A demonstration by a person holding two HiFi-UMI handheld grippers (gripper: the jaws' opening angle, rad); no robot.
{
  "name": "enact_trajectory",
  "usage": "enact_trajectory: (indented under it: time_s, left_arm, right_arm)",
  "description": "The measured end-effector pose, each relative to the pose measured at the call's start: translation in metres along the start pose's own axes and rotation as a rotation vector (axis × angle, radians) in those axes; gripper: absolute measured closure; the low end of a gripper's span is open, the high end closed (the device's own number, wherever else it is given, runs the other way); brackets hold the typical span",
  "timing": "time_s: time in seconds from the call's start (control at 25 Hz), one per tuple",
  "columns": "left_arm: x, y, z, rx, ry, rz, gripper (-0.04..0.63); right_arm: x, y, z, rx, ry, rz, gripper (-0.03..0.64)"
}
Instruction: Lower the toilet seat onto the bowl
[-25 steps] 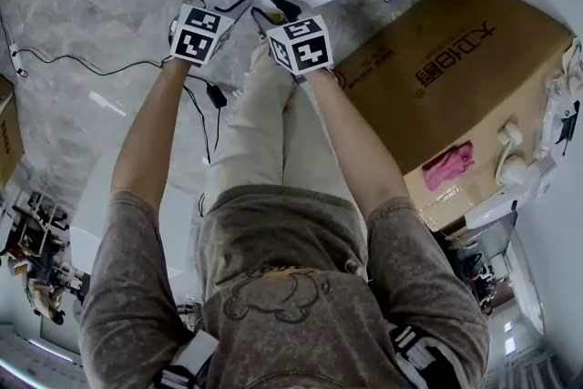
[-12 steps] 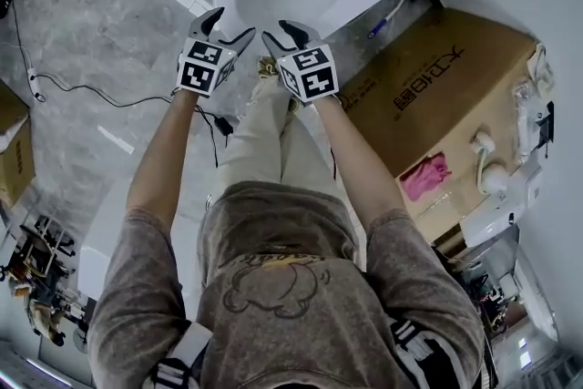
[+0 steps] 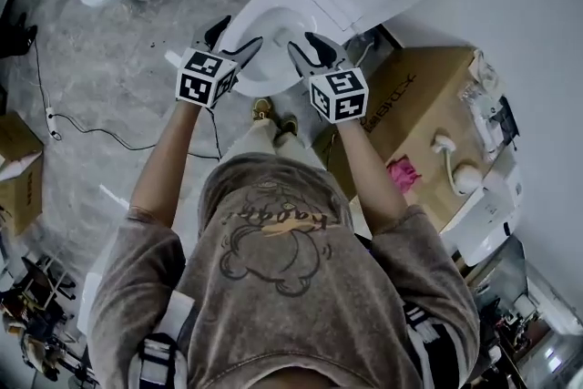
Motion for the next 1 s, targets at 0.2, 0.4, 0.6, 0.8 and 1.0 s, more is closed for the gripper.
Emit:
enact_trajectory:
  time_s: [0.2, 0.4, 0.6, 0.8, 1.0]
  left_arm:
    - [-0.038, 0.056, -0.039, -0.098, -0.011, 0.041, 0.250]
    - [-0.076, 0.086, -0.086, -0.276, -0.002, 0.025, 0.252]
    - [-0.090, 0.083, -0.120, -0.396, 0.051, 0.051, 0.461]
    - [-0.095, 0.072, -0.135, -0.495, 0.053, 0.015, 0.584]
    - [-0.095, 0.057, -0.128, -0.517, 0.106, 0.031, 0.586]
  right_arm:
    - [-0.006, 0.050, -0.071, -0.146, -0.038, -0.041, 0.433]
    - [0.001, 0.068, -0.134, -0.309, -0.051, -0.091, 0.433]
    - [0.008, 0.059, -0.167, -0.397, -0.136, -0.130, 0.500]
    - [0.009, 0.051, -0.179, -0.442, -0.201, -0.124, 0.586]
    - [0.001, 0.038, -0.167, -0.439, -0.251, -0.117, 0.589]
Point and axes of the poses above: the fingertips, and each gripper's own axes: z forward along the fingers, x to its left, y out of its top, the point moved 10 cm from there along -z, backward along the fingers, and after that the axes turned 6 degrees about -z, right-handed, at the moved point
